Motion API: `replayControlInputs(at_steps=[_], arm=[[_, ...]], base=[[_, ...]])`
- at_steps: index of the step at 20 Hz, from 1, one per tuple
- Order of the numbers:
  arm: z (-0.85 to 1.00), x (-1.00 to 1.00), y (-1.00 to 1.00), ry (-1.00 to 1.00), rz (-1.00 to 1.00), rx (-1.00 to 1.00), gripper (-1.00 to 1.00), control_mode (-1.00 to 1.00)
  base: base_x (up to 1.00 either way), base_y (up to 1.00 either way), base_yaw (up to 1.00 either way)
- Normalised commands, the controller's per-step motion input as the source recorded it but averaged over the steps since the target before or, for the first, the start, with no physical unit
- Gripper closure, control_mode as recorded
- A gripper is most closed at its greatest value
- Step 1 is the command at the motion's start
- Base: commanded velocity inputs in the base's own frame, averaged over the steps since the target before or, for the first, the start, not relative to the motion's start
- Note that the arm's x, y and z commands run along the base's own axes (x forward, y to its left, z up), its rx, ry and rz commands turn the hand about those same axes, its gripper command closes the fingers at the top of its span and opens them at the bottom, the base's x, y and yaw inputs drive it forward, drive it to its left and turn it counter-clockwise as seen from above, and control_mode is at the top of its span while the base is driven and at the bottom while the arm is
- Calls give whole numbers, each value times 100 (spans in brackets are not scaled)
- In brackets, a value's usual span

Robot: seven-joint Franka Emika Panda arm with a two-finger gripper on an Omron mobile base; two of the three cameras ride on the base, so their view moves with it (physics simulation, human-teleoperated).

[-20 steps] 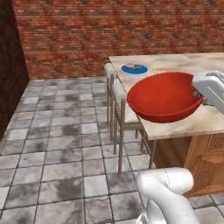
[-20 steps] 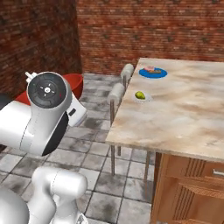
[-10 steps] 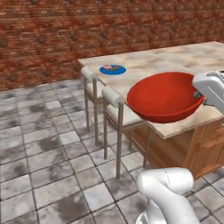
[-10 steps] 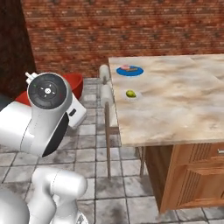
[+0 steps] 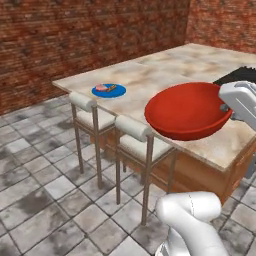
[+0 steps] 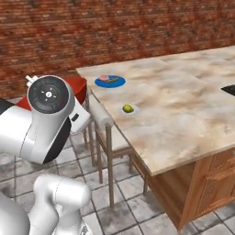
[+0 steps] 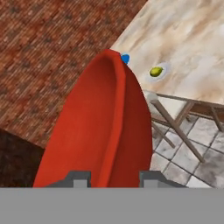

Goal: Take the smaller bowl and place it next to the appetizer plate on the dining counter , and place the larger bowl next to the plate with cooked food.

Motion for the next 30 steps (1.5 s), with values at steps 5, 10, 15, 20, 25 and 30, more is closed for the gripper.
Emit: replayControlInputs(at_steps=[5, 10, 15, 20, 25, 30], arm=[[0, 0, 0, 0, 0, 0, 100, 100], [0, 0, 0, 0, 0, 0, 100, 100], [0, 0, 0, 0, 0, 0, 100, 100], [0, 0, 0, 0, 0, 0, 100, 100], [0, 0, 0, 0, 0, 0, 100, 100], [0, 0, 0, 0, 0, 0, 100, 100]], base=[[67, 100, -53], [65, 100, -51], [61, 100, -49], [57, 100, -48], [57, 100, -49], [59, 100, -50]])
